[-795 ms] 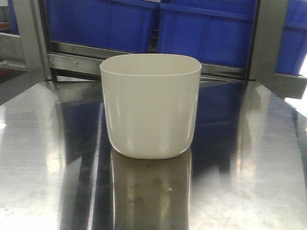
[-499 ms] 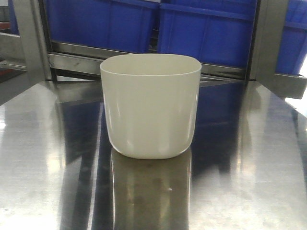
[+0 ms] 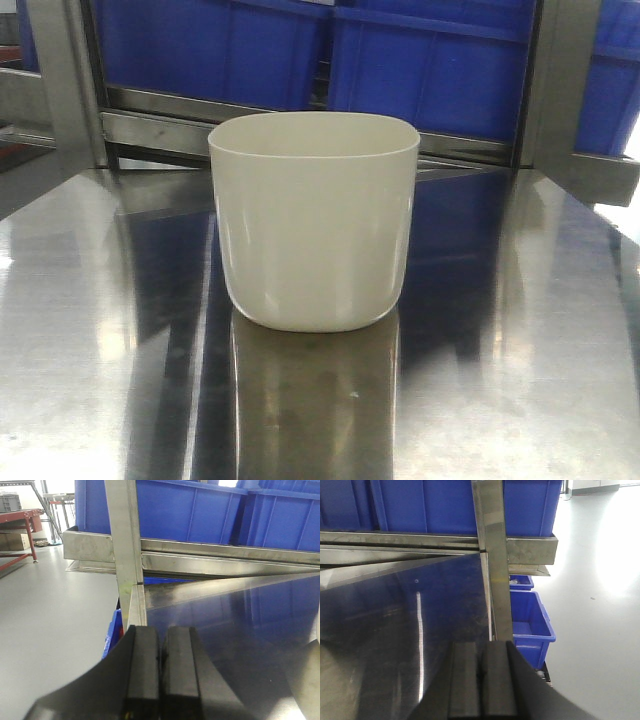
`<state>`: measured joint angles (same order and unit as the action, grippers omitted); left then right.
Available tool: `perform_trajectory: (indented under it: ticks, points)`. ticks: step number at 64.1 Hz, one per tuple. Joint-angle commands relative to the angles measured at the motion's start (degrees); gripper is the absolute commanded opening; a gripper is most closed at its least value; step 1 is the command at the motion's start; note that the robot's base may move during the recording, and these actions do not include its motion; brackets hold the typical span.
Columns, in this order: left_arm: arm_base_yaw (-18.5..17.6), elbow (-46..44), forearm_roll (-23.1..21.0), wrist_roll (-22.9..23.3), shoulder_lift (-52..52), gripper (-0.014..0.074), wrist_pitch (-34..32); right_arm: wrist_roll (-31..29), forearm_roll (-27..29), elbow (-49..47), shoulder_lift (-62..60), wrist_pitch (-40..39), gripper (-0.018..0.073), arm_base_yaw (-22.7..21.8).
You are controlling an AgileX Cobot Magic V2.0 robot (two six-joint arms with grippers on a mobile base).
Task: Move white bin to right shelf second layer
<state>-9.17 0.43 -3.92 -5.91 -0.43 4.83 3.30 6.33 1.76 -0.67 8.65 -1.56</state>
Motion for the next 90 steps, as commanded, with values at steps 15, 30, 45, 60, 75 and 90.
perform_trajectory:
  ticks: [15,30,45,60,75,90]
  points:
    - [0.05,2.11,-0.31,0.2,-0.8,0.0085,-4.83,-0.24,-0.46,-0.99,-1.07,-5.19,0.0055,-0.33]
    - [0.05,2.11,-0.31,0.2,-0.8,0.0085,-4.83,-0.24,-0.46,-0.99,-1.07,-5.19,0.0055,-0.33]
    - [0.05,2.11,-0.31,0.2,-0.8,0.0085,-4.83,-0.24,-0.46,-0.99,-1.07,-5.24,0.0055,-0.33]
    - [0.05,2.11,-0.31,0.2,-0.8,0.0085,-4.83,-0.24,-0.46,-0.99,-1.07,-6.32,0.0055,-0.33]
    - [0.05,2.11,-0.31,0.2,-0.8,0.0085,-4.83,-0.24,-0.46,-0.99,-1.07,-8.25,0.0055,-0.33]
    - [0.05,2.11,-0.31,0.2,-0.8,0.0085,-4.83,-0.18,-0.07,-5.81,6.96,-8.2,0.0055,0.99]
